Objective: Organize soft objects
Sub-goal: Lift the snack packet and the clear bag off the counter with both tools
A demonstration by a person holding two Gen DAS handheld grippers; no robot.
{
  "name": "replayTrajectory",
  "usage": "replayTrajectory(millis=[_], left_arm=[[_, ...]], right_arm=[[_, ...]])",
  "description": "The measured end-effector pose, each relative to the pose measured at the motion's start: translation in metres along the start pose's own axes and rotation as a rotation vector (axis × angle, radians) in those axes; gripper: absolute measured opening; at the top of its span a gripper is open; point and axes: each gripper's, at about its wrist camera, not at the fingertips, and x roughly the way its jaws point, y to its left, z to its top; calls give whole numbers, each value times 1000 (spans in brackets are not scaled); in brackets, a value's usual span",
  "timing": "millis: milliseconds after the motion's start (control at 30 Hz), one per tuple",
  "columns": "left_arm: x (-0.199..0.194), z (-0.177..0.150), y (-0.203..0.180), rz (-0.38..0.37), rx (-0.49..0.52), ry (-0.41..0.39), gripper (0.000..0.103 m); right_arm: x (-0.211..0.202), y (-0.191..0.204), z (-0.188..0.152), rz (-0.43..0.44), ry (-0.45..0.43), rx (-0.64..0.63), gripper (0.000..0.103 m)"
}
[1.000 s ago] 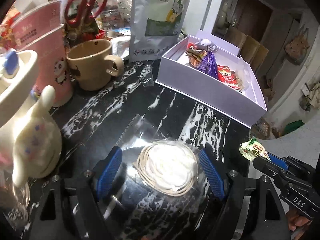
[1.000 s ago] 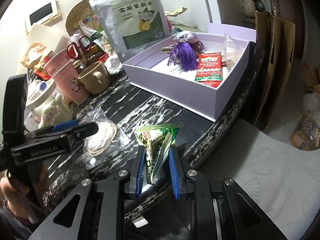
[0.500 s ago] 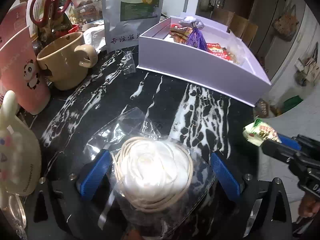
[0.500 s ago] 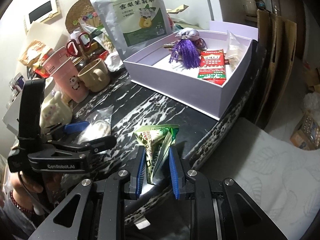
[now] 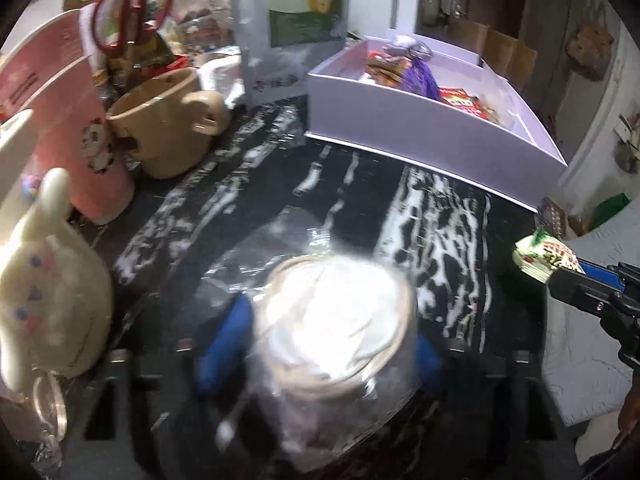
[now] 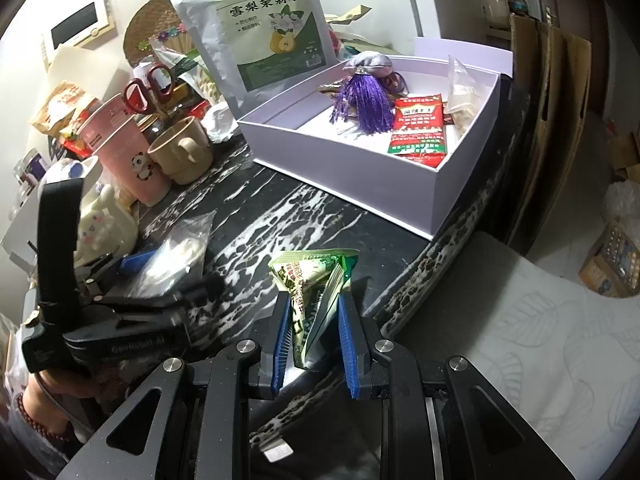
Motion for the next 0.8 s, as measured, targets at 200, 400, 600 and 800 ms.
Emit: replayTrajectory(millis=[200,400,600,800], left_arm=[[-7,-3,10,17,-4,-26,27],[-19,-3,7,-20,-26,-56,25],[-39,-2,0,-18,-7,-113,19],[-45,-4,-1,-42,-19,-128,14]], right_arm=[[0,4,1,15,-4,-6,23],[-1,12,0,25,-9,-26,23],[-5,14,0,26,-21,-30,23],[-11,17,-5,39,-33,-32,23]])
